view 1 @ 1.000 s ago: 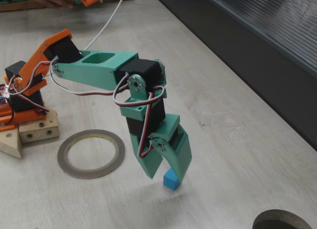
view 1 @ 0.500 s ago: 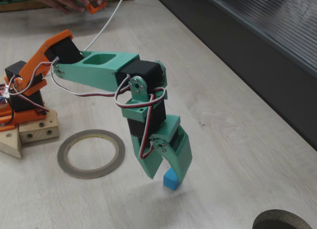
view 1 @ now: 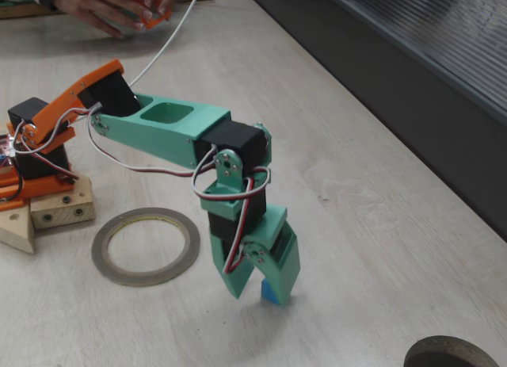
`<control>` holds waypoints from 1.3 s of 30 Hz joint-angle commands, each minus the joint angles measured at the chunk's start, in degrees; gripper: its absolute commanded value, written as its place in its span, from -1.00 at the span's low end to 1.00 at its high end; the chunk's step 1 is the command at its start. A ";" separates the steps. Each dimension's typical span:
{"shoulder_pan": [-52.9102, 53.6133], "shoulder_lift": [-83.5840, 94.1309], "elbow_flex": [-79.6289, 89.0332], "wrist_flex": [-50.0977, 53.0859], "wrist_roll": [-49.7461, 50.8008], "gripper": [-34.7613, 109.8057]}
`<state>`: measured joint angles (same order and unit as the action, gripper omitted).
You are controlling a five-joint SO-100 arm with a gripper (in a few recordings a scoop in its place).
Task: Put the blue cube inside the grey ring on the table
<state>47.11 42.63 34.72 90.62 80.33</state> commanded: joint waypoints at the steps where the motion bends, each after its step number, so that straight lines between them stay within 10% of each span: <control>1: 0.79 1.32 -0.62 -0.35 0.62 0.11; 39: 0.70 1.14 -0.09 -0.44 0.70 -0.06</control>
<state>47.55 42.63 34.72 90.62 80.33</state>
